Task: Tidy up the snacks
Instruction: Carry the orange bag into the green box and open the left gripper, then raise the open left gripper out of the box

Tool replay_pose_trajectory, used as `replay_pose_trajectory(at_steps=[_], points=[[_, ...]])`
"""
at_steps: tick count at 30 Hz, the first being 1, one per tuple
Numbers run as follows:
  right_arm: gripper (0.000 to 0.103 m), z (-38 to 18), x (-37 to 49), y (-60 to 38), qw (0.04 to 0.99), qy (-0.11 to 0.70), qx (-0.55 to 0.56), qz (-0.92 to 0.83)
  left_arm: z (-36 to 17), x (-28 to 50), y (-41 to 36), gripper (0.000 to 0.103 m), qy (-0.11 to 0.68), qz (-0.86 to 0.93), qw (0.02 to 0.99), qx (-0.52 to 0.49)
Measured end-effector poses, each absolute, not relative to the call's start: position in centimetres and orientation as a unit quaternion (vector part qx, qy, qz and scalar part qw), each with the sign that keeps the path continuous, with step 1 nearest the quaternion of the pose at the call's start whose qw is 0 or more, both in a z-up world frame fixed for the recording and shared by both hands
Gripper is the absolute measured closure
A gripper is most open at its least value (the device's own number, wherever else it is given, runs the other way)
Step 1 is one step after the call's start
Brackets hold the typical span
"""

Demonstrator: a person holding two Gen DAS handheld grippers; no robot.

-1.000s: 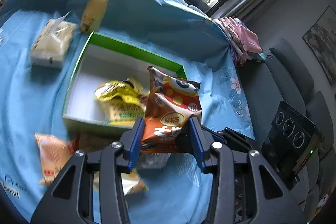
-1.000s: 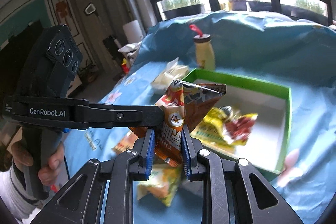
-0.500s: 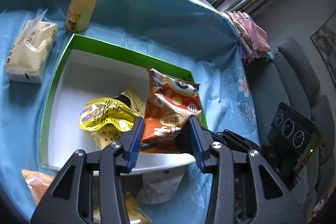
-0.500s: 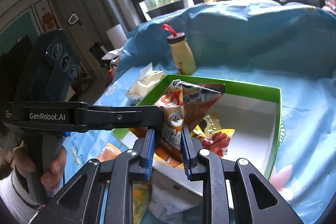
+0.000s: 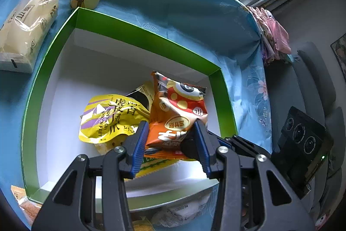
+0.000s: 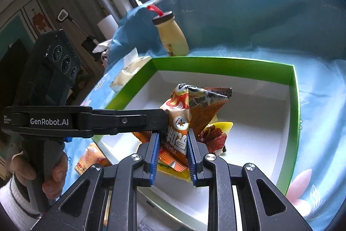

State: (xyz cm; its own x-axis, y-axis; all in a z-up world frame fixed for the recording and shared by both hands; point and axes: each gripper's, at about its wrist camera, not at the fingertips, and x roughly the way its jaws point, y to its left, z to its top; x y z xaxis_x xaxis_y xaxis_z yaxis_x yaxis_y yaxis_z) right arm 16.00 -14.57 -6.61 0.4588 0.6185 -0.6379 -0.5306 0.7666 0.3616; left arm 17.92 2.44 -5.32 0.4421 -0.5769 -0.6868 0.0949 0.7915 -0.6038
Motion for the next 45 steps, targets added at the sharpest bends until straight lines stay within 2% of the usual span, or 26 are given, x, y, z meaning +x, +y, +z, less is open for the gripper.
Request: replay_pose_trajectory(at_steps=[12,14,17,19,21,23,31,39,41,45], points=[[0.078,-6.7,16.3,-13.7,0.857,0.402,0.039,0.319,-5.6,17.9,2.7,0.057,0.486,-0.196,0.813,-0.252],[0.076,-6.7,16.3,-13.6,0.859,0.403,0.034,0.314,-5.5,17.8,2.6,0.052,0.486,-0.19,0.817,-0.246],[0.062,-6.5,16.1,-13.7,0.867,0.401,0.025,0.296,-5.4,17.6,2.6,0.04,0.486,-0.181,0.823,-0.233],[0.054,-6.4,16.0,-14.0,0.87,0.399,0.024,0.289,-5.3,17.6,2.5,0.039,0.485,-0.178,0.825,-0.229],[0.054,-6.4,16.0,-14.2,0.87,0.4,0.026,0.288,-5.2,17.6,2.6,0.037,0.485,-0.172,0.828,-0.225],[0.053,-6.3,15.9,-14.4,0.872,0.399,0.024,0.284,-5.1,17.5,2.9,0.025,0.485,-0.164,0.831,-0.218],[0.048,-5.4,14.6,-16.0,0.881,0.391,0.029,0.265,-4.1,16.8,3.5,0.022,0.476,-0.147,0.842,-0.206],[0.047,-4.4,12.5,-17.4,0.886,0.383,0.041,0.258,-3.0,14.8,3.9,0.021,0.464,-0.129,0.857,-0.183],[0.047,-4.1,11.7,-17.6,0.888,0.381,0.04,0.257,-2.7,14.3,3.9,0.012,0.461,-0.127,0.86,-0.179],[0.047,-3.5,10.3,-17.8,0.89,0.375,0.036,0.257,-2.1,12.8,3.8,0.01,0.45,-0.116,0.87,-0.165]])
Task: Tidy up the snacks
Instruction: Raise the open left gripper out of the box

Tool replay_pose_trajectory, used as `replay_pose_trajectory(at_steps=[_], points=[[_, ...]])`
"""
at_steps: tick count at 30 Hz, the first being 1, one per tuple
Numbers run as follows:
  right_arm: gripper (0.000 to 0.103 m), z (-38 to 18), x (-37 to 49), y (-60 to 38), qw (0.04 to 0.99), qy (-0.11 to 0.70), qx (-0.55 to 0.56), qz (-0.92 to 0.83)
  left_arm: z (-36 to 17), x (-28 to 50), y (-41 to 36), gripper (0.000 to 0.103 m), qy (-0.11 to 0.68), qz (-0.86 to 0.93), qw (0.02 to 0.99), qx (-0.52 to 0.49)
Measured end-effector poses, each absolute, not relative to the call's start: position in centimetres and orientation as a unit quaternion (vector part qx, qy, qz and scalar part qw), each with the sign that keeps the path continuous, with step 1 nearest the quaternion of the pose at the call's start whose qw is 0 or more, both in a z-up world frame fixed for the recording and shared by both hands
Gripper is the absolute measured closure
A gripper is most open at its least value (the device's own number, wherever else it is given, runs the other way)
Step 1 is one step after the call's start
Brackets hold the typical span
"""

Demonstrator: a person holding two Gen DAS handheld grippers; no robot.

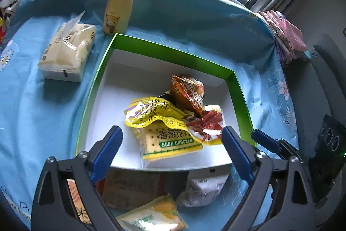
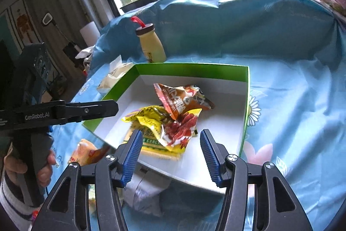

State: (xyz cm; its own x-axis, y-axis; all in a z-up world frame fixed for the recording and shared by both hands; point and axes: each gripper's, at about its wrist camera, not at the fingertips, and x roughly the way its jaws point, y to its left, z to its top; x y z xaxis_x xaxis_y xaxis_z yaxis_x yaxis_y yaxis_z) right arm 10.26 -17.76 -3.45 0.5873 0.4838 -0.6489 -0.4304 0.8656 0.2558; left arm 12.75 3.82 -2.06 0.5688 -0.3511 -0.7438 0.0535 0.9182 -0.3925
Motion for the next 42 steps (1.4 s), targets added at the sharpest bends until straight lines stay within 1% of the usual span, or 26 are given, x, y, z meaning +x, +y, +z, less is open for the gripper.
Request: replay_pose_trajectory(at_steps=[2,5,6,7,8,12,19,26,42], points=[[0.046,-3.1,9.5,-17.8,0.891,0.373,0.033,0.256,-1.8,12.0,3.8,0.01,0.446,-0.109,0.874,-0.158],[0.036,-2.7,8.3,-17.8,0.895,0.368,0.031,0.25,-1.2,10.8,3.6,0.01,0.436,-0.099,0.883,-0.144],[0.034,-2.5,7.8,-17.9,0.896,0.366,0.031,0.249,-1.0,10.4,3.6,0.009,0.432,-0.096,0.886,-0.141],[0.034,-2.4,7.5,-17.9,0.896,0.366,0.031,0.249,-0.8,10.0,3.6,0.006,0.429,-0.093,0.888,-0.138],[0.034,-2.3,7.2,-18.0,0.897,0.365,0.032,0.248,-0.7,9.6,3.5,0.0,0.427,-0.09,0.89,-0.134],[0.027,-2.2,5.6,-18.1,0.899,0.364,0.033,0.24,-0.2,8.0,3.4,0.0,0.415,-0.082,0.898,-0.12],[0.027,-2.1,3.2,-18.7,0.898,0.365,0.042,0.242,0.8,5.4,3.5,0.0,0.399,-0.066,0.908,-0.106],[0.026,-1.1,0.8,-18.2,0.902,0.35,0.035,0.251,1.7,2.3,3.5,0.0,0.378,-0.051,0.92,-0.095],[0.026,-0.5,-2.2,-16.3,0.898,0.343,0.007,0.277,1.9,-0.8,2.9,0.0,0.363,-0.037,0.928,-0.072]])
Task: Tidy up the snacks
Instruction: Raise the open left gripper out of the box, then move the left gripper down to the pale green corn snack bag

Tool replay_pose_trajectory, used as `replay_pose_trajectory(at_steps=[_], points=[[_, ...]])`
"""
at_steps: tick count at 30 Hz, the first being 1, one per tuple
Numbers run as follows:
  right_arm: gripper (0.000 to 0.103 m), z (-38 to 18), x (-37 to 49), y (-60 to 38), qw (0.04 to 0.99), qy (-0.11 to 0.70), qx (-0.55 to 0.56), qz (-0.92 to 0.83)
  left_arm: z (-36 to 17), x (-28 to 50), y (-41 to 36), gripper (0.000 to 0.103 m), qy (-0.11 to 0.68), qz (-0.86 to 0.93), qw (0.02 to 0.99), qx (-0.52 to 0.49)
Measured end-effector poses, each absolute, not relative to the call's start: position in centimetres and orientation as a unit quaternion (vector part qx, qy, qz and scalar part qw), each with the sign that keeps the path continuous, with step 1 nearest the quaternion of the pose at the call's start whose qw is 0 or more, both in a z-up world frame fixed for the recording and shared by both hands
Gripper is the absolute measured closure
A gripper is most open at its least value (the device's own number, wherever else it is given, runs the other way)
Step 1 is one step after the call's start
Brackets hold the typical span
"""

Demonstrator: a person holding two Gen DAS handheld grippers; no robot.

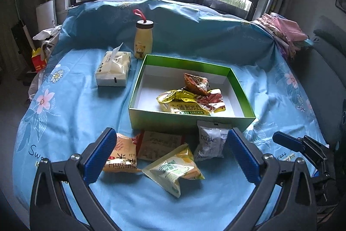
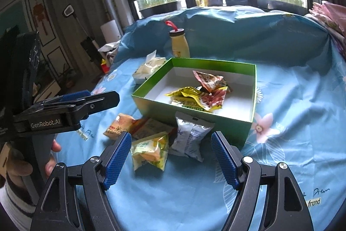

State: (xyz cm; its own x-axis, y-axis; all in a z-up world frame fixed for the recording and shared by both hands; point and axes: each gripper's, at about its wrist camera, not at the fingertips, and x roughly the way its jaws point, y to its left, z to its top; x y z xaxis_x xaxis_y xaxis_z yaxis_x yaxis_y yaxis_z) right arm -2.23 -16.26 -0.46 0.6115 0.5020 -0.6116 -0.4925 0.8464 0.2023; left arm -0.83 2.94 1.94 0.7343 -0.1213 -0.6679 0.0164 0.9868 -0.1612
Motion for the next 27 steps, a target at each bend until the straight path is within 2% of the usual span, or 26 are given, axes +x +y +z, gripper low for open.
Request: replay_pose_trajectory(at_steps=[19,27], points=[[0.026,-2.7,-2.3,-15.2,0.885,0.371,-0.002,0.281,-0.6,-1.6,2.0,0.0,0.386,-0.03,0.921,-0.052],[0.026,-3.9,-2.0,-14.9,0.878,0.387,-0.002,0.282,-2.3,-1.0,2.6,0.0,0.419,-0.055,0.902,-0.092]])
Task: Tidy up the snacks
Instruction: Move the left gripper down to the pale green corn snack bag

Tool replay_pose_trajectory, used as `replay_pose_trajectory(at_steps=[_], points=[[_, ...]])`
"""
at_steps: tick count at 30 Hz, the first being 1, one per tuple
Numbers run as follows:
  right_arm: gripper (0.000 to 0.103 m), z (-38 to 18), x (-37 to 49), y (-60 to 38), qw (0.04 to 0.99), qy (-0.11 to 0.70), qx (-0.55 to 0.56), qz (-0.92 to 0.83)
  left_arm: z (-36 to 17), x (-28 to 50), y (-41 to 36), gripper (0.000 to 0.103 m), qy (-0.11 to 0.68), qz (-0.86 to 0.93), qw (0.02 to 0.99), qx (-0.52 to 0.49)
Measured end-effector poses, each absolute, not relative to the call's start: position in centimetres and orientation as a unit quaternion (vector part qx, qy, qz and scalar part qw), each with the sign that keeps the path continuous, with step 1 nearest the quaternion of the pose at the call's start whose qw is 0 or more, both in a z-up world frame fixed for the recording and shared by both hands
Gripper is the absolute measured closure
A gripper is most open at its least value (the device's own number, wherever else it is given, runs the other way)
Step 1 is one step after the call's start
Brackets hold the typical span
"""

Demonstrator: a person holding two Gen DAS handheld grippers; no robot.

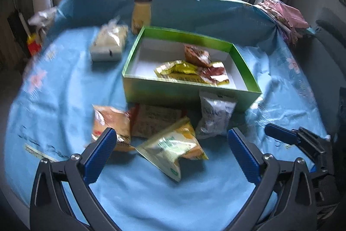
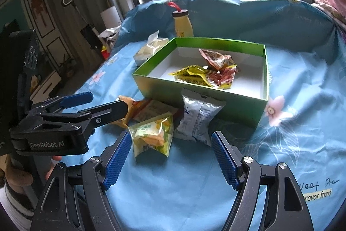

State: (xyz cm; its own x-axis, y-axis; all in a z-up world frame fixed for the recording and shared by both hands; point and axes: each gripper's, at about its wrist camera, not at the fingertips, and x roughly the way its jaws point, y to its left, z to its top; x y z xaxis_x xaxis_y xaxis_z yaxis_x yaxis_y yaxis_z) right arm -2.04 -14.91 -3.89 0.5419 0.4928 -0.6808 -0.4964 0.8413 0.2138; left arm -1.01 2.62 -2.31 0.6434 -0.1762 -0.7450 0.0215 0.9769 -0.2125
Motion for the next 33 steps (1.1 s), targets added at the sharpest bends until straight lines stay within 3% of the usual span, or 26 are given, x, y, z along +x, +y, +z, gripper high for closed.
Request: replay_pose_trajectory(at_steps=[12,22,30,33], points=[[0.026,-7.9,-1.3,-13.4,0.848,0.434,-0.005,0.304,-7.8,-0.5,7.0,0.001,0.491,-0.14,0.811,-0.285],[0.026,-10.3,-0.1,-11.2,0.821,0.455,0.001,0.344,-9.1,0.0,6.8,0.002,0.499,-0.165,0.789,-0.318],[0.027,-11.1,1.4,-9.9,0.814,0.453,0.011,0.363,-10.1,1.0,6.8,0.018,0.506,-0.164,0.784,-0.32],[0.035,-11.1,1.7,-9.4,0.811,0.45,0.011,0.374,-10.3,1.2,6.7,0.028,0.508,-0.164,0.783,-0.32]])
